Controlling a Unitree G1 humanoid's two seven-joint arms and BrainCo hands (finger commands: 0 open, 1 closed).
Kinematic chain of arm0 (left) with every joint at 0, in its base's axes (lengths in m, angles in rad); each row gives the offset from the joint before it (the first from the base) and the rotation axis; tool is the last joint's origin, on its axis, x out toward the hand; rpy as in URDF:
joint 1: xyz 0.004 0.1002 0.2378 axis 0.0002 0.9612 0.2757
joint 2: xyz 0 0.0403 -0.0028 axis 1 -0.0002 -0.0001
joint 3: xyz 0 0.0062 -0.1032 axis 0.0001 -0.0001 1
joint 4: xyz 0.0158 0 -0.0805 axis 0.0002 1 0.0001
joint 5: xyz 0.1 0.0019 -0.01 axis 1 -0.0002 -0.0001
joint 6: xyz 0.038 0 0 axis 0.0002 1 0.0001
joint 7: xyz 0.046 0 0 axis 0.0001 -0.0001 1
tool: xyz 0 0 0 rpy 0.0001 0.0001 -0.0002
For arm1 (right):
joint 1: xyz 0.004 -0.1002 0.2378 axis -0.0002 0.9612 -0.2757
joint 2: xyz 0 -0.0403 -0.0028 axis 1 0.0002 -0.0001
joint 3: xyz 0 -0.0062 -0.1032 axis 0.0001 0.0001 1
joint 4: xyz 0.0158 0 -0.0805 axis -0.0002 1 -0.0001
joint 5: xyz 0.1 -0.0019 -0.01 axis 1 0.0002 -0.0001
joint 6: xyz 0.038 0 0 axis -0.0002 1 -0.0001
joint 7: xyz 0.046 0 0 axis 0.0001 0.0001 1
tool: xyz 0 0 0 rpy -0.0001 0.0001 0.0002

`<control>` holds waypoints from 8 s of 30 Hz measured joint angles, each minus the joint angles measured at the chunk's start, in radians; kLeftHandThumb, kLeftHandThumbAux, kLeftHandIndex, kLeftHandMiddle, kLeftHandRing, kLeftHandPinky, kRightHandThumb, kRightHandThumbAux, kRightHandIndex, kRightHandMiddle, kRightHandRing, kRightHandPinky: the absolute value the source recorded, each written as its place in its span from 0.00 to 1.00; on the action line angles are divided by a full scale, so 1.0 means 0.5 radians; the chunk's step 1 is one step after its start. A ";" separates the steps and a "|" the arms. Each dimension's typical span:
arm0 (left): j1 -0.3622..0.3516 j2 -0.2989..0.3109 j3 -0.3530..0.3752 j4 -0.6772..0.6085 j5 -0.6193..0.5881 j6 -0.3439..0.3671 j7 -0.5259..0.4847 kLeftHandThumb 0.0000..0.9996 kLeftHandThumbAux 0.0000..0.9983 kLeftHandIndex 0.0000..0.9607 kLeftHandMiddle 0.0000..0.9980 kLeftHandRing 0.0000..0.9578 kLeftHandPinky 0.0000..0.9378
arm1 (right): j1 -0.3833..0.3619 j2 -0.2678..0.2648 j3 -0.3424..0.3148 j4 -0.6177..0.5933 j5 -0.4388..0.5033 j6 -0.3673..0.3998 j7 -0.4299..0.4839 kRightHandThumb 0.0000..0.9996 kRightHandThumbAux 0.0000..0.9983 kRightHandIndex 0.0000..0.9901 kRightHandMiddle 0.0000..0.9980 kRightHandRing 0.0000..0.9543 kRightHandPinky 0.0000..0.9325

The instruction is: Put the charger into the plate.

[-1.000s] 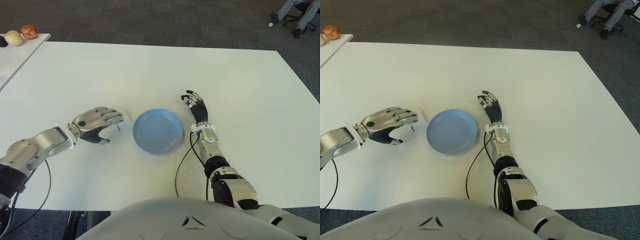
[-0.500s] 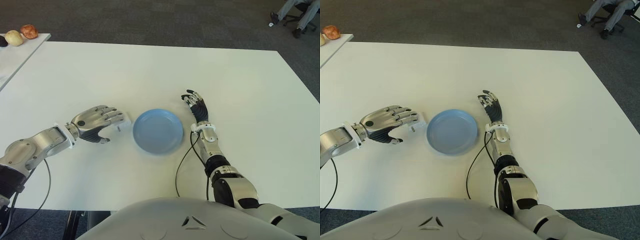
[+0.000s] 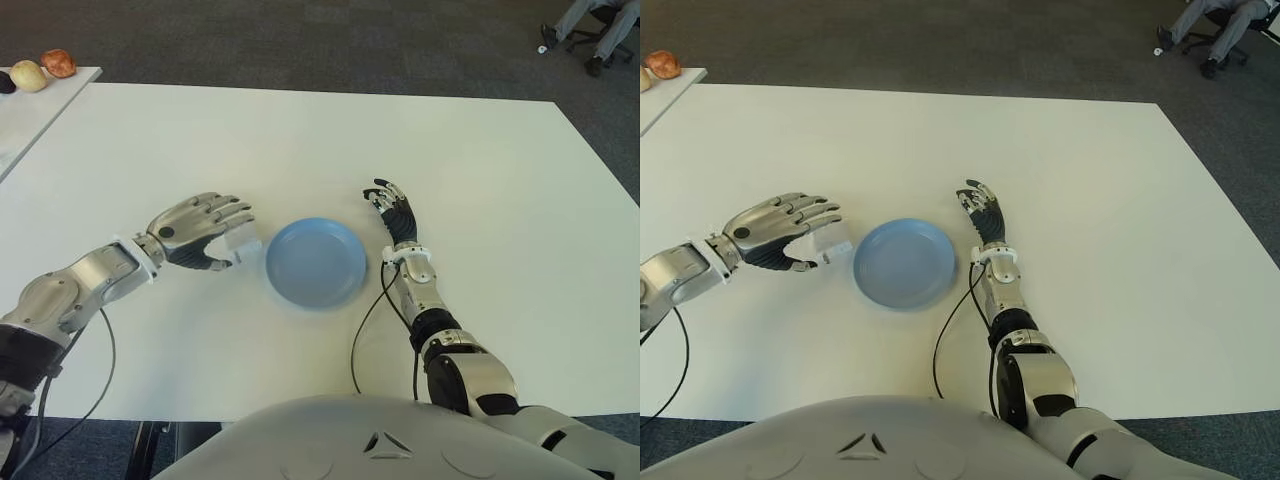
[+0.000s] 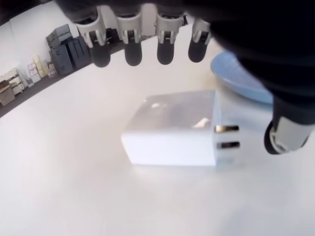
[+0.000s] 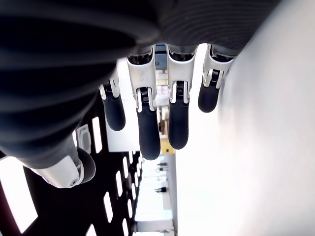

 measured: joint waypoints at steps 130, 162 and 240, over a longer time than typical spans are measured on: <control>0.104 -0.629 -0.056 0.209 -0.147 0.796 -0.190 0.15 0.25 0.00 0.00 0.00 0.00 | -0.031 0.017 -0.006 0.051 0.008 -0.025 -0.016 0.00 0.61 0.21 0.38 0.32 0.19; -0.127 -0.709 -0.159 0.518 -0.173 0.851 -0.190 0.14 0.27 0.00 0.00 0.00 0.00 | -0.014 0.027 -0.004 0.037 0.006 -0.039 -0.013 0.00 0.61 0.26 0.39 0.32 0.18; -0.136 -0.691 -0.132 0.502 -0.260 0.816 0.165 0.75 0.70 0.46 0.85 0.88 0.90 | -0.032 0.018 -0.021 0.063 0.010 -0.040 0.002 0.00 0.56 0.24 0.38 0.31 0.18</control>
